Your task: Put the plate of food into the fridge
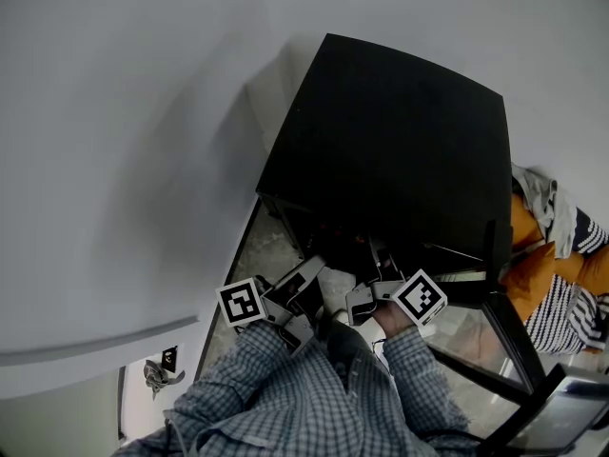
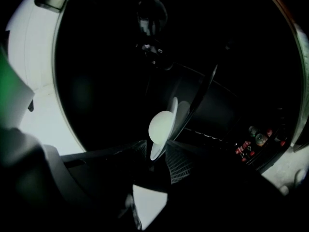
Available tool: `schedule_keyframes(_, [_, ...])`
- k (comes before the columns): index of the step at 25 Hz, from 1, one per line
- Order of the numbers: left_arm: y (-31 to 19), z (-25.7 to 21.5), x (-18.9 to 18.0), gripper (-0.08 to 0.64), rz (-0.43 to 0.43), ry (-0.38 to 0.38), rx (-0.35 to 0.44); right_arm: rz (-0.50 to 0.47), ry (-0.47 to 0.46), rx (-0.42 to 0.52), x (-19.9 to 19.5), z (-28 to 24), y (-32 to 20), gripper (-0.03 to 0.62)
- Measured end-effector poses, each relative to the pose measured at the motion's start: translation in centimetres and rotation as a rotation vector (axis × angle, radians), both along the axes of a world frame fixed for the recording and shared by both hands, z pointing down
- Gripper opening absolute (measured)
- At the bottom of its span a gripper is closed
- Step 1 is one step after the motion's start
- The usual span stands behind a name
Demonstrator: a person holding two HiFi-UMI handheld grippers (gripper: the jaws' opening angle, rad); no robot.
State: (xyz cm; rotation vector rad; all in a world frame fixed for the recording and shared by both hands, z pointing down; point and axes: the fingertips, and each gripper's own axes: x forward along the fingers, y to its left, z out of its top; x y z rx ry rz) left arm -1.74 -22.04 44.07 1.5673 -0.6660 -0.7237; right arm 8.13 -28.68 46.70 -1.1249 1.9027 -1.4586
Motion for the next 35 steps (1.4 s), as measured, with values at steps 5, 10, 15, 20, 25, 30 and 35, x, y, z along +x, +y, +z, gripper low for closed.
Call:
schedule_keyframes(5, [0.0,0.2,0.9,0.095,0.032,-0.052,0.012,-0.028,0.014,0.019,0.1,-0.1,1.0,0.112])
schedule_keyframes(10, [-0.1,0.3,0.8,0.094,0.031,-0.044,0.012,-0.03,0.024,0.026,0.1,0.0,1.1,0.112])
schedule_keyframes(15, [-0.1,0.3,0.8,0.094,0.025,-0.04,0.012,-0.087,0.162,0.066,-0.2,0.1,0.8,0.112])
schedule_keyframes(20, [0.0,0.4,0.7,0.094,0.018,-0.045,0.008,-0.148,0.259,0.091,-1.0,0.2,0.3,0.112])
schedule_keyframes(25, [0.1,0.4,0.6,0.094,0.009,-0.046,0.003,-0.222,0.403,0.14,-1.7,0.6,0.4,0.13])
schedule_keyframes(30, [0.2,0.8,0.3,0.094,-0.004,-0.065,-0.009,-0.281,0.654,0.217,-2.0,1.2,0.8,0.164])
schedule_keyframes(35, [0.3,1.0,0.5,0.094,0.006,-0.086,-0.003,-0.317,0.704,0.257,-2.1,1.1,1.6,0.166])
